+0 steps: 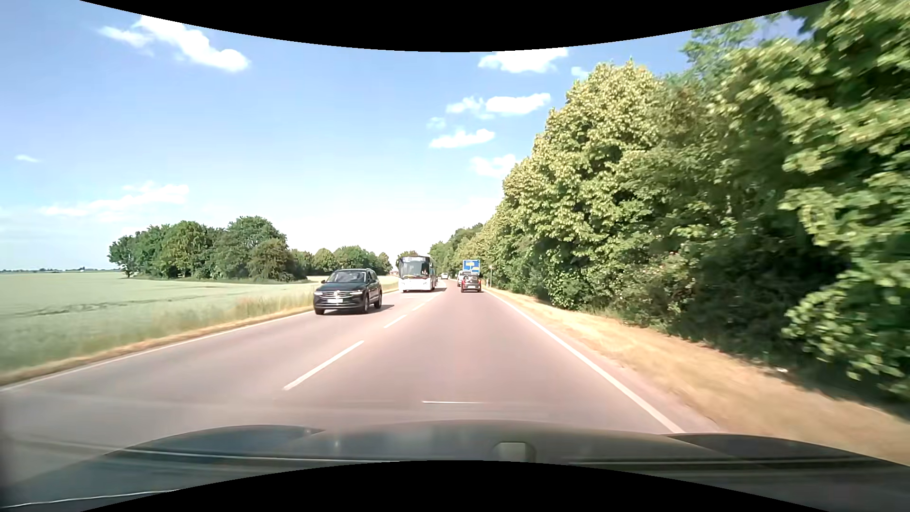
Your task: Follow the waypoints while adhering to traffic rules and regulations
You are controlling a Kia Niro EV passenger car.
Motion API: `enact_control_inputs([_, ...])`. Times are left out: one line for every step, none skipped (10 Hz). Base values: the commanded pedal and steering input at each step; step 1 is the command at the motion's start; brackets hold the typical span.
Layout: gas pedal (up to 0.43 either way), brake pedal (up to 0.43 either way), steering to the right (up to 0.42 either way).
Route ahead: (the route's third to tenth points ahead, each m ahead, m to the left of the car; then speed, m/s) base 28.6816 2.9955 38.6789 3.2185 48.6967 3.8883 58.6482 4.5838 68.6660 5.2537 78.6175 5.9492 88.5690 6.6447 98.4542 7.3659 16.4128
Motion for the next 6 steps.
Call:
enact_control_inputs([0.098,0.006,-0.008])
enact_control_inputs([0.098,0.006,-0.009])
enact_control_inputs([0.098,0.006,-0.008])
enact_control_inputs([0.098,0.006,-0.007])
enact_control_inputs([0.098,0.006,-0.008])
enact_control_inputs([0.098,0.006,-0.007])
